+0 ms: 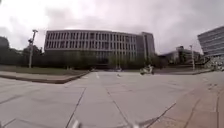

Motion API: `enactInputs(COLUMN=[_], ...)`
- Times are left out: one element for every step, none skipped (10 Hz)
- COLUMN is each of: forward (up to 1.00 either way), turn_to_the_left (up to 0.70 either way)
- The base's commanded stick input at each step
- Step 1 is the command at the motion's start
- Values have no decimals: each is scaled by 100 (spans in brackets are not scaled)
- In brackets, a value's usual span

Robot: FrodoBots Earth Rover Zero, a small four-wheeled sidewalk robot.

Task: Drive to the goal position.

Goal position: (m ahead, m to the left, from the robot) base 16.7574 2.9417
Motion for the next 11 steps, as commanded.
enactInputs(forward=[70, 70, 70, 70, 70, 70, 70, 70, 70, 70, 70], turn_to_the_left=[0, 0, 0, 0, 0, 0, 0, 0, 0, 0, 0])
